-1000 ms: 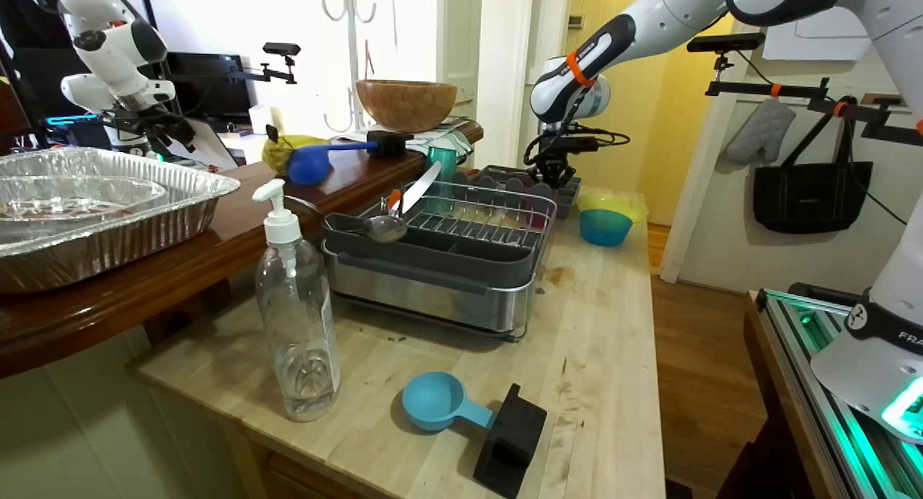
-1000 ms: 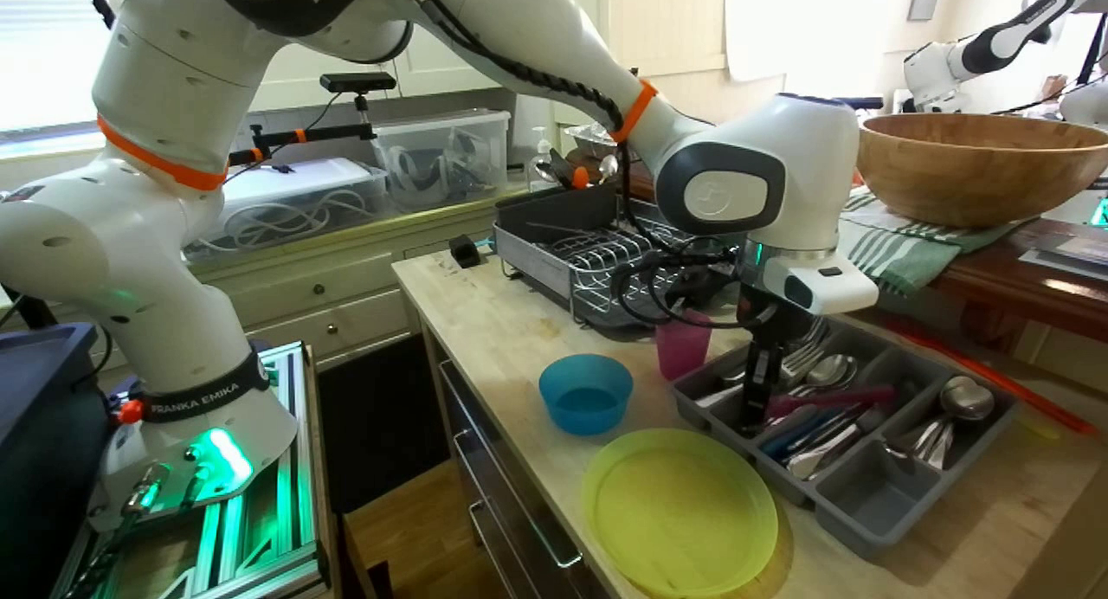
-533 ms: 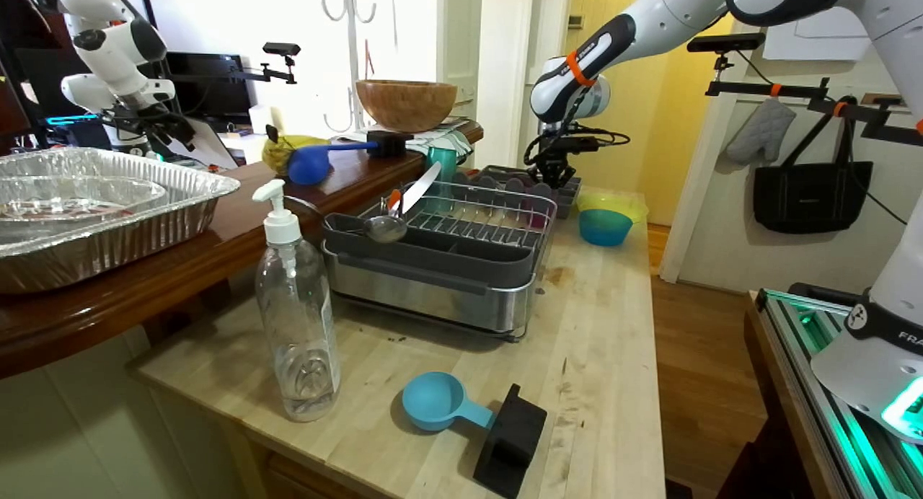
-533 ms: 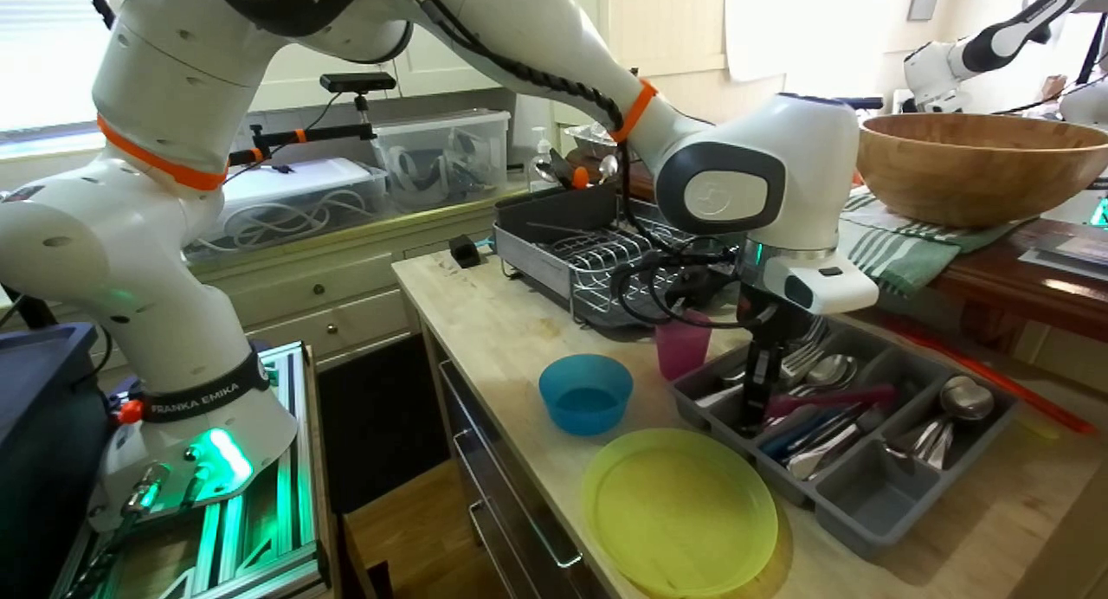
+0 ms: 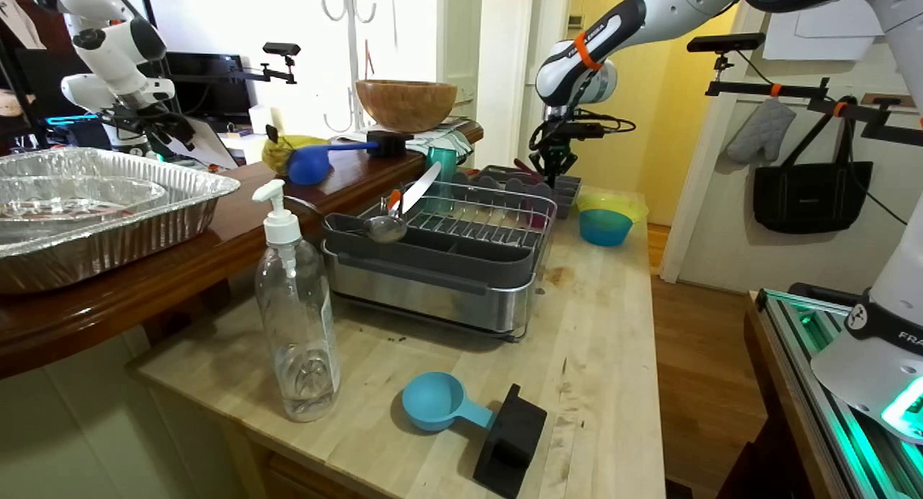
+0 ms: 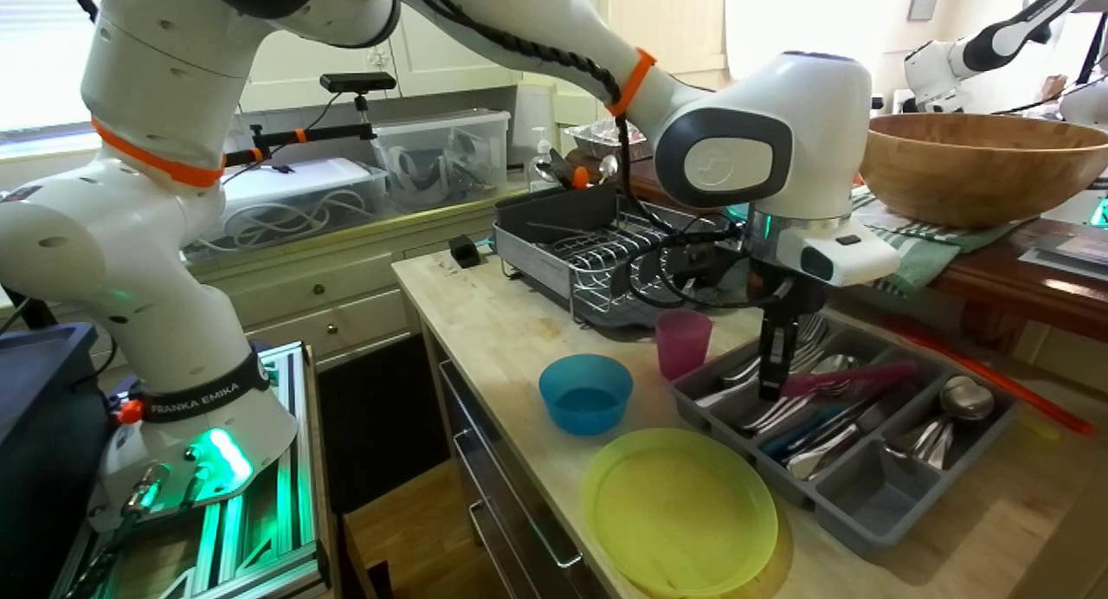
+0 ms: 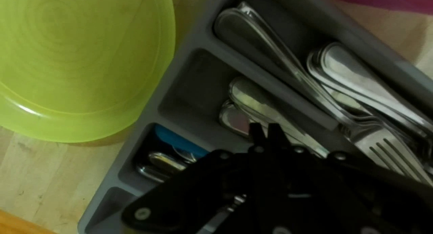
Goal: Rearrange the position of the pink spoon in the utensil holder
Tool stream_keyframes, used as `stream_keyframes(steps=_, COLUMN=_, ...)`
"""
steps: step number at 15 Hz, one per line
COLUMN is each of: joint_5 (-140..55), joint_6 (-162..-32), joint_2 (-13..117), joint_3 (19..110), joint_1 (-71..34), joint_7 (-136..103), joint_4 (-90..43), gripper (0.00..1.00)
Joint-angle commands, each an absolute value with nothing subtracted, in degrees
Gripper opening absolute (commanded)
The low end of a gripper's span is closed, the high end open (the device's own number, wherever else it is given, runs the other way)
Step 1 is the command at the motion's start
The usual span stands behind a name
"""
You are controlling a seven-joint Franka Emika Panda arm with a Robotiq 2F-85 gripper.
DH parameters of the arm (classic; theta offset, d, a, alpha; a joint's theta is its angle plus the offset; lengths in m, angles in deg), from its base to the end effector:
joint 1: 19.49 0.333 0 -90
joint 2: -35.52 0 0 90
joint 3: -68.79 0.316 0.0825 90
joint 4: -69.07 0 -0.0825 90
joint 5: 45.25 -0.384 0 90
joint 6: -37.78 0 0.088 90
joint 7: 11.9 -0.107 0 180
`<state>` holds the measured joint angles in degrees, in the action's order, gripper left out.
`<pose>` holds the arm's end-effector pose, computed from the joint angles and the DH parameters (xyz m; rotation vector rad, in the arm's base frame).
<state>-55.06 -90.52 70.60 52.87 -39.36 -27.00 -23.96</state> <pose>0.5782 -0.3800 0.2783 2.7751 -1.4135 0.0402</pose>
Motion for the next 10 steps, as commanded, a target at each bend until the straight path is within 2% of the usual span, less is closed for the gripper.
stream_keyframes(steps=1, joint_5=-57.0, joint_6=-90.7, joint_2=68.1, joint_3=54.1, joint_1=-40.5, joint_7=-25.7, joint_4=-25.9, gripper=0.02)
stream_keyframes(steps=10, joint_5=-64.8, joint_6=-98.0, joint_2=67.9, joint_3=55.6, joint_1=-39.4, joint_7=-32.8, joint_4=-28.2, gripper=0.02)
